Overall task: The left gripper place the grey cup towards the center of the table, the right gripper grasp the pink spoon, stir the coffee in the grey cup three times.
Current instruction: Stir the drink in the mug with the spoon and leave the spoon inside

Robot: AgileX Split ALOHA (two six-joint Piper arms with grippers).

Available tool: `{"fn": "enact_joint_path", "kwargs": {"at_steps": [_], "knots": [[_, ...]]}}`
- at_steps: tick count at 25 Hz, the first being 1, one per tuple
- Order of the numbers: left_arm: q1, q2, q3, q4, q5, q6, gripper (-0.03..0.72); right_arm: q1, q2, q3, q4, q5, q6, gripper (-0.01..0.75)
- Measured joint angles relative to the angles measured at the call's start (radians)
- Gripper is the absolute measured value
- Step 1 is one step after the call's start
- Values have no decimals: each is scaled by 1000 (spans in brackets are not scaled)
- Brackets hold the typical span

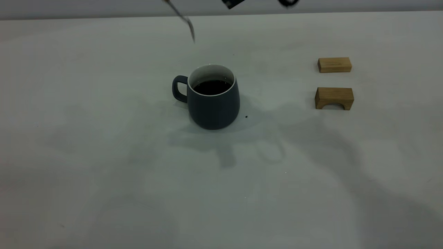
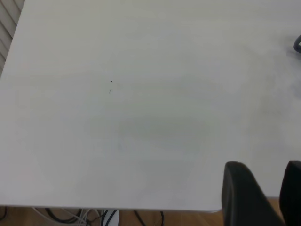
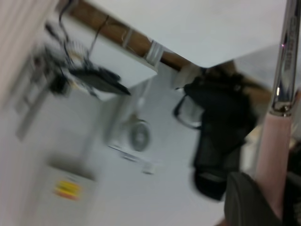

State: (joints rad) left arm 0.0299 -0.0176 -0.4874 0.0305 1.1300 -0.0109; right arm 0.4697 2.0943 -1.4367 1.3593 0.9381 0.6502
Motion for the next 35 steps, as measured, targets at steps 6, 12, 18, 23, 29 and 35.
{"fn": "enact_joint_path", "kwargs": {"at_steps": [6,12,18,23,29,35], "knots": [[0,0,0,0,0,0,274,-4,95,0,70,-49,31,145],[0,0,0,0,0,0,274,-45,209,0,213,-63,-142,145],[0,0,0,0,0,0,274,-69,312,0,314,-48,-195,145],[0,0,0,0,0,0,274,-70,373,0,395,-14,-234,145],[0,0,0,0,0,0,274,-88,391,-5,402,-43,-368,145],[0,0,0,0,0,0,274,-138,393,-11,321,-15,-252,145]]}}
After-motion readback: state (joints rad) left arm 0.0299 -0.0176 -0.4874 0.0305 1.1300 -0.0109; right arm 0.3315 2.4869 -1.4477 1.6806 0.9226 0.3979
